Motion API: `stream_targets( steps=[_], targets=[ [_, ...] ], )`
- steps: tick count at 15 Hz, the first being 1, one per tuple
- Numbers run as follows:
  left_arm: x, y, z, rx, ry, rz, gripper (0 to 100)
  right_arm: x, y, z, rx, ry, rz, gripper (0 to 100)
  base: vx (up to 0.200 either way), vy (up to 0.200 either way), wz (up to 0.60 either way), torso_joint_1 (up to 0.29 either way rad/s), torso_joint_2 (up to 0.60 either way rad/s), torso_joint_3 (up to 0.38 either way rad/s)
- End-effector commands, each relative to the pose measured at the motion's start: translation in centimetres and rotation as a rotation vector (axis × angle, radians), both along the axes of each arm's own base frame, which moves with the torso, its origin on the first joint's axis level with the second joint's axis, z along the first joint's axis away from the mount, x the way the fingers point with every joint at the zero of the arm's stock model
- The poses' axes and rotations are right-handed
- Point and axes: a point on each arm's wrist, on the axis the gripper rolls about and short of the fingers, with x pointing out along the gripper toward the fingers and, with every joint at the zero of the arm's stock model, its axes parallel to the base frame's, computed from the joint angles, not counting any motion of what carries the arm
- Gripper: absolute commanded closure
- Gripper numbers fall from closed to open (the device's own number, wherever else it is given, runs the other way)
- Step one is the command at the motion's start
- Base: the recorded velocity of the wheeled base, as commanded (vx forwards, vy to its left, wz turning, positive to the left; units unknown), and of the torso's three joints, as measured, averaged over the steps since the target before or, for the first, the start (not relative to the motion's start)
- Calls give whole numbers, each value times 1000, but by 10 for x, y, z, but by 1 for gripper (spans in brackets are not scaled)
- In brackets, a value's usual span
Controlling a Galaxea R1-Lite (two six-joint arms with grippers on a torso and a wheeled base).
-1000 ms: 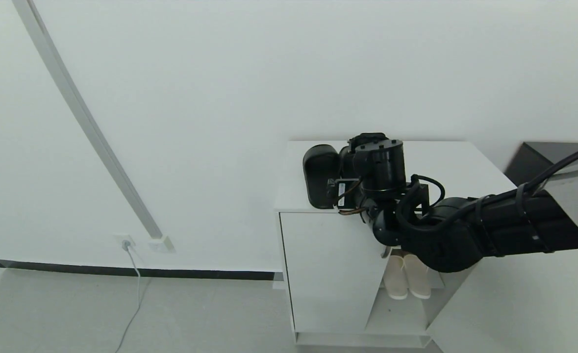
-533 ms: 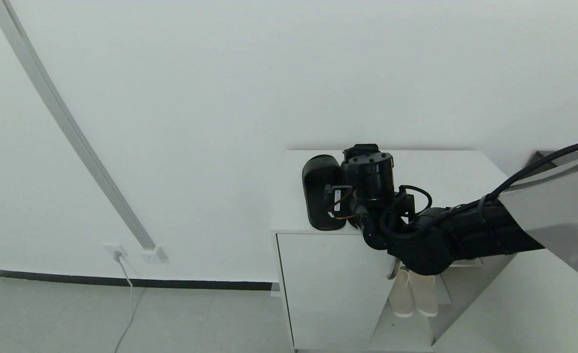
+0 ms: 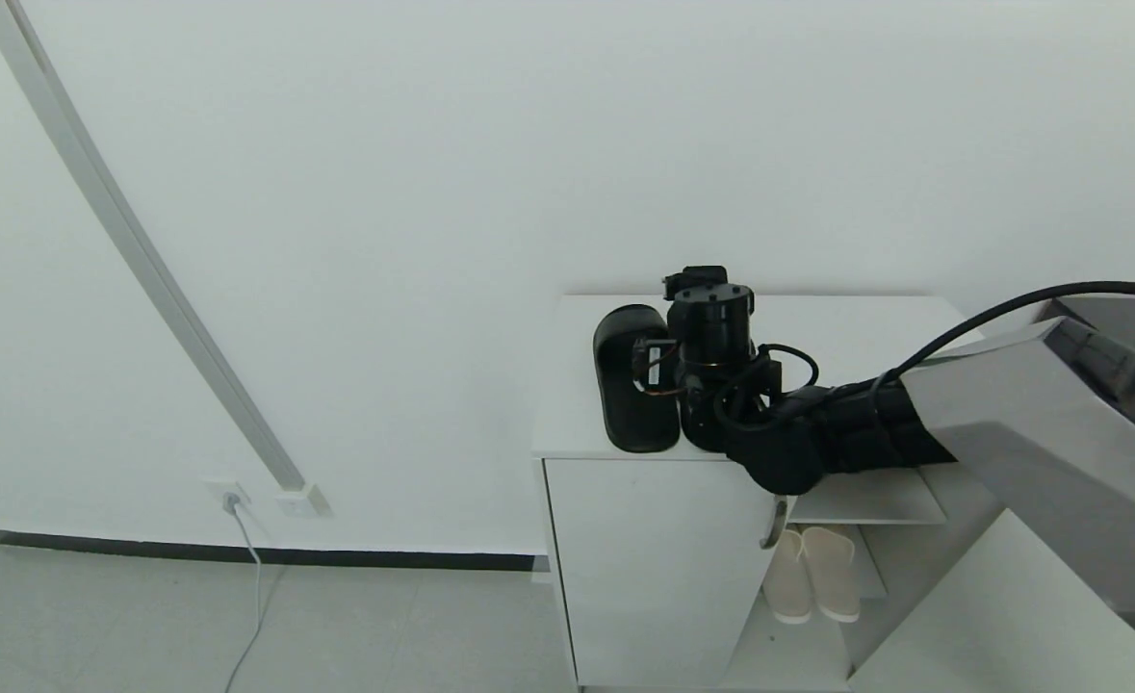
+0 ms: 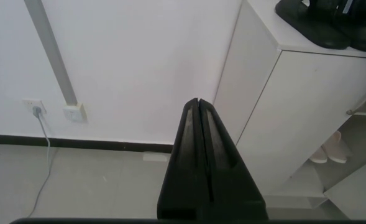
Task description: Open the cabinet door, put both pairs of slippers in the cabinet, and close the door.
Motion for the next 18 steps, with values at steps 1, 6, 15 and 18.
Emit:
stream_targets(
  steps=[1,6,15,18],
  targets=[
    [0,0,0,-1,0,0,100,16,5,-18,-24,9,-9,0,0,0,0,0,0,0],
    [0,0,0,-1,-2,2,100,24,8,-14,-22,-6,-12,0,0,0,0,0,0,0],
    [0,0,0,-2,0,2,100,22,7,-7,-14,-17,-13,100,0,0,0,0,0,0],
    [0,0,0,-4,0,0,100,-6,-3,19,-12,-18,23,100,0,0,0,0,0,0]
  ],
)
